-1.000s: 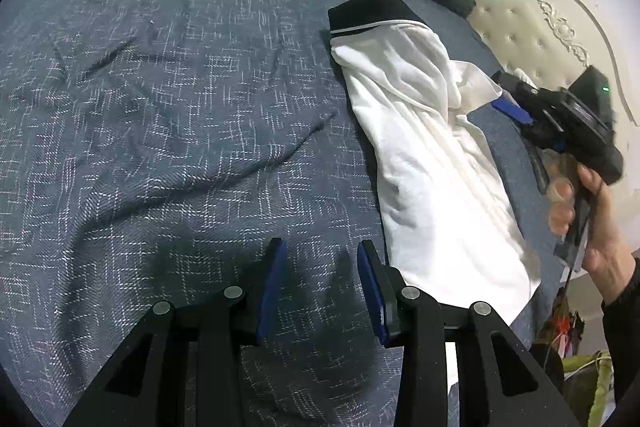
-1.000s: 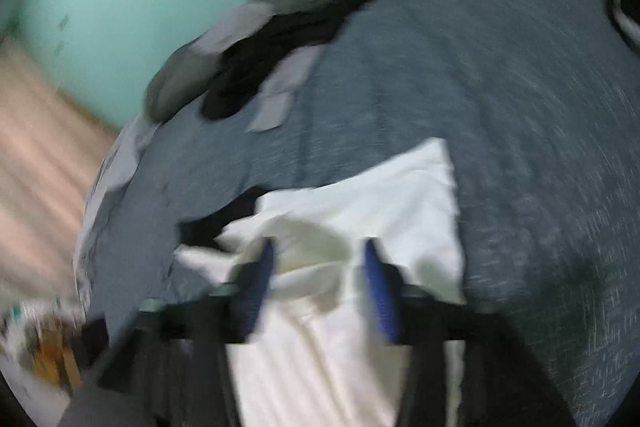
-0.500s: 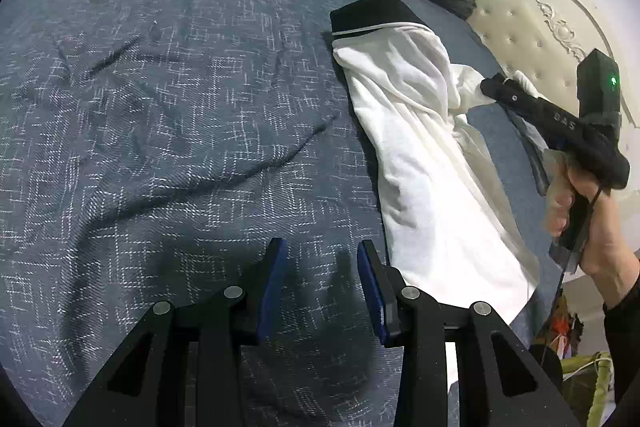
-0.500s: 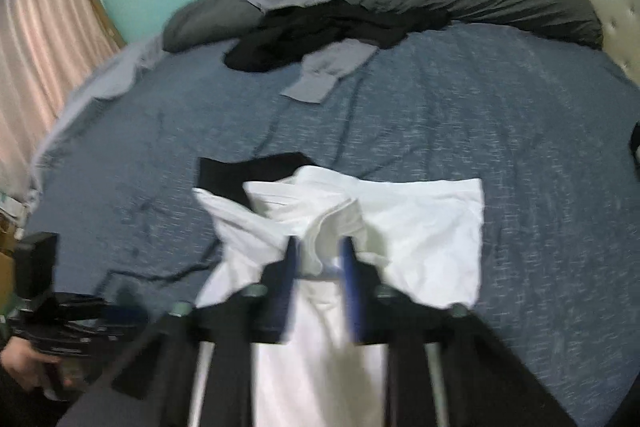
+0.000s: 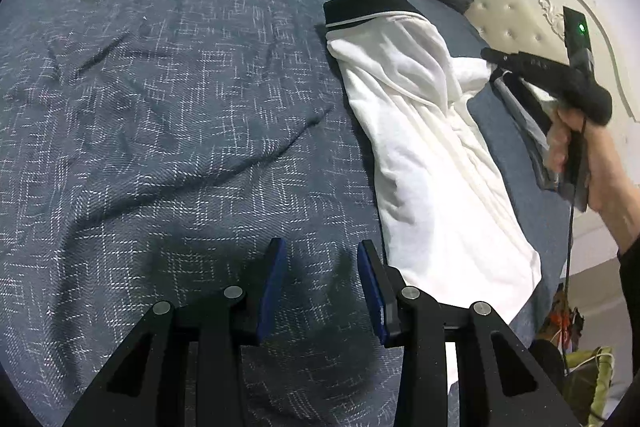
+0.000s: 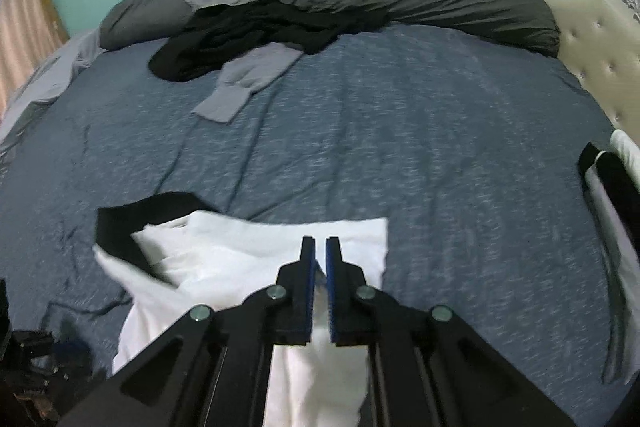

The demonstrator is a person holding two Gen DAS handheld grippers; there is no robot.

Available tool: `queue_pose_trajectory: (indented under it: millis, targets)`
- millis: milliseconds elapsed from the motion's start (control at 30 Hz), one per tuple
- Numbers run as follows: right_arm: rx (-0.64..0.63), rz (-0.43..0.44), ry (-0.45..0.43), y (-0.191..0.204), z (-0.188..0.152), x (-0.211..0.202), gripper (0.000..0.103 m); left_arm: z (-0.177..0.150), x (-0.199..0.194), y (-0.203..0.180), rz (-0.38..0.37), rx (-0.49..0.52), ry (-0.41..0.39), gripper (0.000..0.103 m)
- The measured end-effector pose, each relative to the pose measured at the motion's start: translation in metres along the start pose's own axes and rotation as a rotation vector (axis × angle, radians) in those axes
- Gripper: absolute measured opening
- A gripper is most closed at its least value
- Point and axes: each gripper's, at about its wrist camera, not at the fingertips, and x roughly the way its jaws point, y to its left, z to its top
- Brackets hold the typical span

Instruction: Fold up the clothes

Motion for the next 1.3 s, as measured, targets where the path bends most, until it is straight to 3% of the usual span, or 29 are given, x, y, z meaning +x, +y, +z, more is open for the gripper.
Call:
queue_pose_trajectory:
  millis: [567, 733, 833, 867, 900, 967, 1133, 1300]
  targets:
    - [-0.050, -0.127, 0.041, -0.018, 0.037, 0.057, 0.000, -0.007, 0.007, -0.008, -0.006, 0.013, 0.021, 0.040]
    - [0.047, -0.037, 0.043, -0.034, 0.036, 0.072, 0.000, -0.006, 0.011, -0.012, -0.012, 0.011, 0.026, 0.040]
    - [0.159, 0.083, 0.051, -0.051, 0.030, 0.071, 0.002, -0.003, 0.008, -0.010, -0.016, 0.009, 0.023, 0.040]
    - [0.193, 0.130, 0.058, -0.056, 0.026, 0.070, 0.010, -0.003, 0.008, -0.009, -0.016, 0.010, 0.024, 0.040]
    - [0.198, 0.164, 0.065, -0.057, 0.022, 0.068, 0.031, -0.003, 0.008, -0.008, -0.016, 0.011, 0.024, 0.040]
    - [0.173, 0.213, 0.079, -0.053, 0.013, 0.066, 0.046, -0.003, 0.008, -0.007, -0.016, 0.014, 0.025, 0.040]
    - [0.121, 0.223, 0.088, -0.042, 0.000, 0.068, 0.046, -0.003, 0.011, -0.007, -0.015, 0.011, 0.026, 0.040]
    - [0.069, 0.220, 0.086, -0.030, -0.007, 0.073, 0.009, -0.002, 0.013, -0.006, -0.016, 0.011, 0.030, 0.040]
